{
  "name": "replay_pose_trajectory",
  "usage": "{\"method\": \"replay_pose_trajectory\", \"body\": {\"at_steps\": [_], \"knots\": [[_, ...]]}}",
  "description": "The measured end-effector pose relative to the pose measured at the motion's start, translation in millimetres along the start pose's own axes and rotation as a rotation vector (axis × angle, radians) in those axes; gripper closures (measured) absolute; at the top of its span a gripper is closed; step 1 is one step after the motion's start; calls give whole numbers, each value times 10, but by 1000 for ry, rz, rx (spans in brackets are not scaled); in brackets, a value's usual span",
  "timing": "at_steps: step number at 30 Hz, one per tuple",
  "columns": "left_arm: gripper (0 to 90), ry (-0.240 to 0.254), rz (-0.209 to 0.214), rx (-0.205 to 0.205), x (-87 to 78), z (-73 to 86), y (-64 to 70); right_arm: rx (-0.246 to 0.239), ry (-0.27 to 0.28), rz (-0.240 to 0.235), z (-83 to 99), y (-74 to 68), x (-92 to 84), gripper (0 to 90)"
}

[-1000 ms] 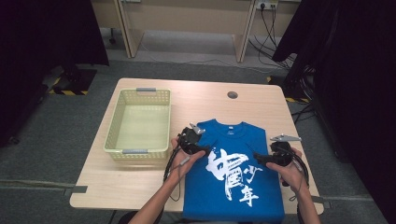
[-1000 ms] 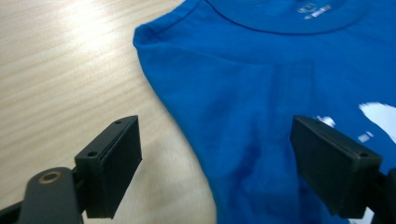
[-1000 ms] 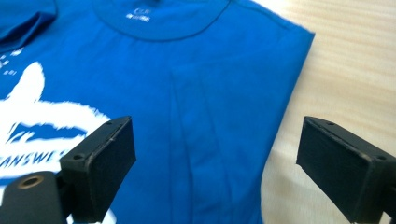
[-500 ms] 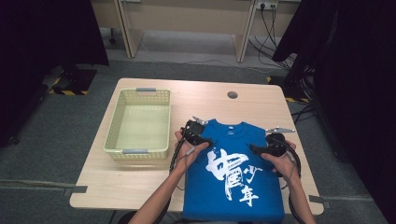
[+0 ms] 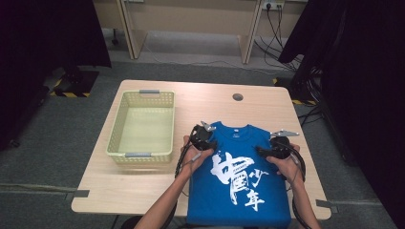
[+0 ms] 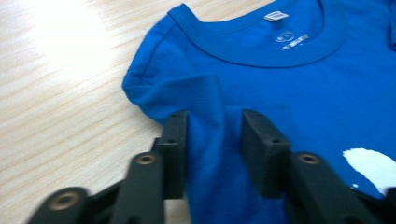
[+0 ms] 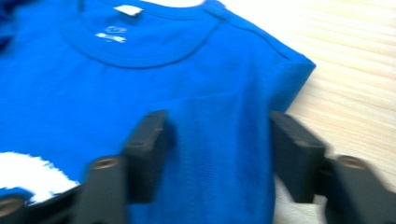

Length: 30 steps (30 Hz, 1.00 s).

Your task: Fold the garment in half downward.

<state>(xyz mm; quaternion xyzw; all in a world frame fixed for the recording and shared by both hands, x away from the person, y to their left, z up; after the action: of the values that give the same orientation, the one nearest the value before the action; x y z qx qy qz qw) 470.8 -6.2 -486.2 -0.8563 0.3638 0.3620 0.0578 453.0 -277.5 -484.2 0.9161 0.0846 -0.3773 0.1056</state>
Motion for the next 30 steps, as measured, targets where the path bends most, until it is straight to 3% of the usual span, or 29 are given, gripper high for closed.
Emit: {"method": "replay_pose_trajectory", "body": {"at_steps": [4, 8, 22, 30], "knots": [[734, 20, 12, 30, 1, 26, 66, -24, 11, -46, 6, -35, -29, 641], [778, 34, 23, 36, -32, 55, 89, -42, 19, -69, 18, -52, -54, 745], [802, 138, 38, 117, -406, -7, 225, -58, 119, -47, -65, -72, -305, 789], [802, 210, 42, 178, -708, 3, 333, -75, 209, -31, -155, -102, -609, 805]]}}
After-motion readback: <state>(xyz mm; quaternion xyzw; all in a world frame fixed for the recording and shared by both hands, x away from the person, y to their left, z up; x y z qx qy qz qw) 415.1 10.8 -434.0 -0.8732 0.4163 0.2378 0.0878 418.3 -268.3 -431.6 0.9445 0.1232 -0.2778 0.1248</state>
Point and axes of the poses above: each handheld gripper's, and its own axes: x roughly forward along the jaws, z roughly out of its underside, y roughly to its right, the point moved 2 cm from there along x, roughly forward along the jaws, and after that the axes turned 12 degrees about z, right-handed, at the moved point
